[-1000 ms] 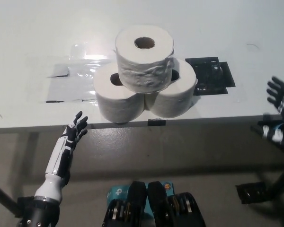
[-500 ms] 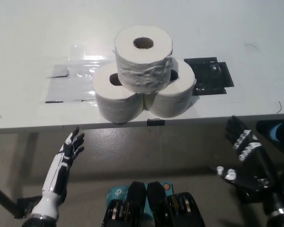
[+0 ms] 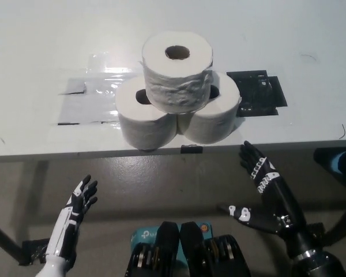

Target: A few rolls of toilet paper are kept infront of the robot and the robot uses its right hand to lift one of the rolls and and places it on top of the other rolls to stack it.

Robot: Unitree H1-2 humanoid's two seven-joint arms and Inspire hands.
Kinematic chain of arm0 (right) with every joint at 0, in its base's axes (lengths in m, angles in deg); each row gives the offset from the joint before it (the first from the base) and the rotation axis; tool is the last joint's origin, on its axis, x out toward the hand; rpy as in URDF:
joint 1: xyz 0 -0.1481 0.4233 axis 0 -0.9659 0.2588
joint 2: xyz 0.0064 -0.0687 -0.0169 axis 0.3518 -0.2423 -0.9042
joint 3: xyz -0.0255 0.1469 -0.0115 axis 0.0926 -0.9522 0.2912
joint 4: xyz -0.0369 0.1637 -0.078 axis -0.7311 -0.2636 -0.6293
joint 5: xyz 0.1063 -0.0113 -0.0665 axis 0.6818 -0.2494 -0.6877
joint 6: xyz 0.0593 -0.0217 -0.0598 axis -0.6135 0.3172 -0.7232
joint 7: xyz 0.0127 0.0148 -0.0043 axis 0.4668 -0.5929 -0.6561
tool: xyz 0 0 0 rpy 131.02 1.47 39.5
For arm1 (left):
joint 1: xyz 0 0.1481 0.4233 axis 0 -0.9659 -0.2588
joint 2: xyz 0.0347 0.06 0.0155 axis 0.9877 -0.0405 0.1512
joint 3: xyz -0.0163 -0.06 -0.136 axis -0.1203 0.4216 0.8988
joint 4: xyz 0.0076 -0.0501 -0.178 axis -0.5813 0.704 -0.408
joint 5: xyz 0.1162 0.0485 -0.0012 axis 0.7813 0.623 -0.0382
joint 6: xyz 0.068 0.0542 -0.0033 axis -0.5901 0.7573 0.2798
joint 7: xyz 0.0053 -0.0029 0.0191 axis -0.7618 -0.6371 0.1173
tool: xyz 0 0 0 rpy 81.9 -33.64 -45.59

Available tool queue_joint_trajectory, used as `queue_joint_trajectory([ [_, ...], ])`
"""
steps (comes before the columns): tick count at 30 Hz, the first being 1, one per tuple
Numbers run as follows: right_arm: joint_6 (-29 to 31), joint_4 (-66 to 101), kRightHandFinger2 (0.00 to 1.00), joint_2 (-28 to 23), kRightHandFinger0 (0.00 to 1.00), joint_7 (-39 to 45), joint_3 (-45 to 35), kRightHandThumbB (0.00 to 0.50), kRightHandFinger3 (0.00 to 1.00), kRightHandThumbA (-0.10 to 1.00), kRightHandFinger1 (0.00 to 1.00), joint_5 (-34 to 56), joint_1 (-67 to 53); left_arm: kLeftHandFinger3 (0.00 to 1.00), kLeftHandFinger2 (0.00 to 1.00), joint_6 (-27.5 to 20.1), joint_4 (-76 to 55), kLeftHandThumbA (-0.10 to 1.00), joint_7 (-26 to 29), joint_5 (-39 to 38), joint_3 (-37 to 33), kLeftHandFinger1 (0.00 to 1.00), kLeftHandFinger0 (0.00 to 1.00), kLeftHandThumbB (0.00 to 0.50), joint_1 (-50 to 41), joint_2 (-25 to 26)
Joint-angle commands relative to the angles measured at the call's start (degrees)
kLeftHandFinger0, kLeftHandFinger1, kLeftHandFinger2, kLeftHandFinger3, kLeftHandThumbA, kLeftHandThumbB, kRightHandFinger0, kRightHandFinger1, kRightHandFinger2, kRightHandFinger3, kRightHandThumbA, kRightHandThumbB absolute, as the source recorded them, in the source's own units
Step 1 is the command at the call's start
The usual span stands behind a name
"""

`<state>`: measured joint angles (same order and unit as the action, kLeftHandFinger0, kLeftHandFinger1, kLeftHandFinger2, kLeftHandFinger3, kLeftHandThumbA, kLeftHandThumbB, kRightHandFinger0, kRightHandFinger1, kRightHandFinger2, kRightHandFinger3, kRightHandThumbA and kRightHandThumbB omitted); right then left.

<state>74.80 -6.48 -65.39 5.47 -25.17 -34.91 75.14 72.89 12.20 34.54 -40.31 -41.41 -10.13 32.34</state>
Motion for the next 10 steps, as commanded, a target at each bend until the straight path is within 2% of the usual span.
queue_joint_trajectory([
  [1, 3.70, 1.12, 1.00, -0.35, 1.00, -2.51, 1.51, 0.155, 1.00, 1.00, 1.00, -0.12, -0.58, 1.00, 1.00, -3.65, -1.69, 1.00, 0.19, -0.48, 0.18, 1.00, 1.00, 0.063, -0.98, -0.28],
  [5, 4.46, 0.99, 1.00, -1.61, 1.00, -2.95, 2.77, 0.159, 1.00, 1.00, 1.00, -0.69, -1.52, 1.00, 1.00, -4.88, -1.84, 1.00, 0.34, -0.52, 0.15, 1.00, 1.00, 0.054, -2.22, -0.86],
  [8, 5.03, 0.75, 1.00, -3.17, 1.00, -2.86, 2.95, 0.137, 1.00, 1.00, 1.00, -0.29, -1.74, 1.00, 1.00, -4.82, -1.57, 1.00, 0.94, -0.41, 0.35, 1.00, 1.00, 0.068, -2.45, -1.78],
  [10, 4.60, 0.65, 1.00, -3.90, 1.00, -3.15, 2.92, 0.145, 1.00, 1.00, 1.00, -0.26, -1.64, 1.00, 1.00, -5.02, -1.32, 1.00, 1.04, -0.71, 0.44, 1.00, 1.00, 0.077, -2.52, -2.28],
])
